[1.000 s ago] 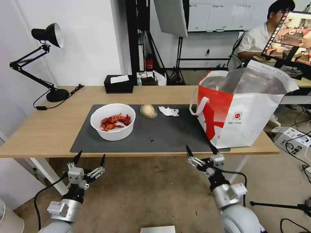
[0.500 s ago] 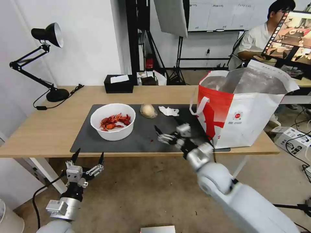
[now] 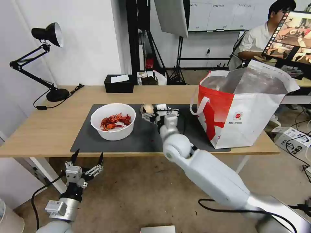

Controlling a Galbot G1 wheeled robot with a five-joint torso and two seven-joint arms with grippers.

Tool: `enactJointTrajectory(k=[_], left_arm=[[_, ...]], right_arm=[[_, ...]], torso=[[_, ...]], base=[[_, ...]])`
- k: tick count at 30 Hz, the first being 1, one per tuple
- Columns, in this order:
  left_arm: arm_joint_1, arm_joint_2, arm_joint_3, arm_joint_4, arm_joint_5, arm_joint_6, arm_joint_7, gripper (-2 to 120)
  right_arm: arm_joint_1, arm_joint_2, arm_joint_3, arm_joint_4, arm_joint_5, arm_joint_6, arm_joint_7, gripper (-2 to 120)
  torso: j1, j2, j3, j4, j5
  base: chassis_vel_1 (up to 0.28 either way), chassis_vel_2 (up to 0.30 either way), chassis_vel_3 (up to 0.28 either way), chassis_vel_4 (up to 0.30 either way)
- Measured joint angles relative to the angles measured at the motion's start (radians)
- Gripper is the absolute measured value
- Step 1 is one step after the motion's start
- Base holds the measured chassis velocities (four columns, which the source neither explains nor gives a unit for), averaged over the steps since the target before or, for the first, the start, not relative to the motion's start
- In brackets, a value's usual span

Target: Pick up the trash from the table and place it into the takeout bag.

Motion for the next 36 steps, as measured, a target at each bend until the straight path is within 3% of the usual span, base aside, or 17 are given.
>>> enactJointTrajectory(k=[11,20,27,36], left_arm=[[0.015,-0.006,0.004,-0.010,0.006,0.000,0.000,100],[0.013,-0.015,0.010,-0.007,0.013,-0.002,0.000,100],[-0.001,-0.013,0.012,-0.004,0.013,-0.003,0.000,100],[0.001,-0.023,0.013,-0.006,0.012,-0.009,0.001,100]], right_arm=[[0.094,0.091,-0.029,-0.168,0.041,-0.071,0.129,100],[0.174,0.217,0.012,-0.404,0.035,-0.092,0.211,100],[0.217,0.258,0.061,-0.539,0.014,-0.092,0.193,100],[0.219,0.218,0.061,-0.586,-0.004,-0.089,0.109,100]], torso=[[0.000,0.000,0.000,-0.0001,0.0001],[0.000,0.000,0.000,0.0001,0.0000],[0.000,0.000,0.000,0.0000,0.0001],[0.000,0.000,0.000,-0.0002,0.0003]], base=[[0.000,0.000,0.000,0.000],[0.000,0.000,0.000,0.000],[0.000,0.000,0.000,0.000],[0.000,0.000,0.000,0.000]])
